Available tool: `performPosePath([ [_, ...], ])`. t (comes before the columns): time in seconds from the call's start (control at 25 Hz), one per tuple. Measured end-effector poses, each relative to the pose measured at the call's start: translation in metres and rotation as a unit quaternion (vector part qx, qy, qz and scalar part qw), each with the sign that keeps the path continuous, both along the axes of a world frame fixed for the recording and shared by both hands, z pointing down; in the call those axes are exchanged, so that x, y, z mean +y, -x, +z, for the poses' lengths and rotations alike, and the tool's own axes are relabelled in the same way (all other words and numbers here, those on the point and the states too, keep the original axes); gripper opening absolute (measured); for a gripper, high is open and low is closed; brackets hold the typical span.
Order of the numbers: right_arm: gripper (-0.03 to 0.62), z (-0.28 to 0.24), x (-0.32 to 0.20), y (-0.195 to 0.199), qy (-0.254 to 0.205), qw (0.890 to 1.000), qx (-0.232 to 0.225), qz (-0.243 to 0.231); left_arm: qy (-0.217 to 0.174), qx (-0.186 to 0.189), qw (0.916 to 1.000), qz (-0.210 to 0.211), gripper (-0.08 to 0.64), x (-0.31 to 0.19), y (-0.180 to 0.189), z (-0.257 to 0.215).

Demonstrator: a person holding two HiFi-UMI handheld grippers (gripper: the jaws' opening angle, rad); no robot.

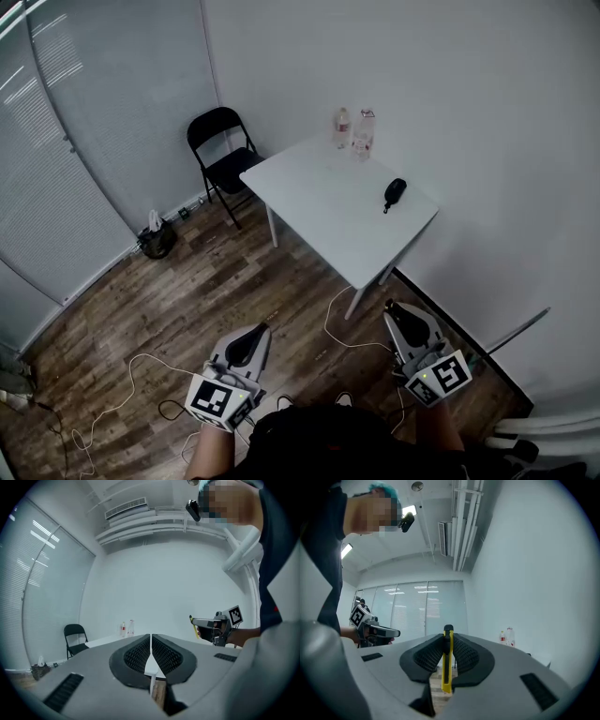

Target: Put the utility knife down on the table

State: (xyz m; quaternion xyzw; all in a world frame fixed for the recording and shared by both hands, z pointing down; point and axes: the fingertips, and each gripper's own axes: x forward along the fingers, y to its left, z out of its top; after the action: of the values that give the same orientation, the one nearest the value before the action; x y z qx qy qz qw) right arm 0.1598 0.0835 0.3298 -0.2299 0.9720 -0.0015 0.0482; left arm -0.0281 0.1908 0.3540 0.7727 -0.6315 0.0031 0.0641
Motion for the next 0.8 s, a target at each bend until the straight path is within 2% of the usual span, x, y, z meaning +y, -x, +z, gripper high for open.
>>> performPosePath([
  [0.24, 0.075, 0.008, 0.006, 0.009, 0.006, 1.000, 0.015, 0.001, 0.004, 0.015, 0.9998, 0.009, 0.031, 0.003, 0.006, 0.013],
  [0.48, 0.075, 0.010, 0.019, 0.042, 0.000, 0.999, 0.039, 0.006, 0.003, 0.020, 0.9997, 0.009, 0.031, 0.015, 0.043, 0.021],
  [0.8, 0.075, 0.023, 0.041, 0.073, 0.019, 0.999, 0.041, 0.015, 0.021, 0.021, 0.9987, 0.042, 0.031, 0.025, 0.068, 0.045],
])
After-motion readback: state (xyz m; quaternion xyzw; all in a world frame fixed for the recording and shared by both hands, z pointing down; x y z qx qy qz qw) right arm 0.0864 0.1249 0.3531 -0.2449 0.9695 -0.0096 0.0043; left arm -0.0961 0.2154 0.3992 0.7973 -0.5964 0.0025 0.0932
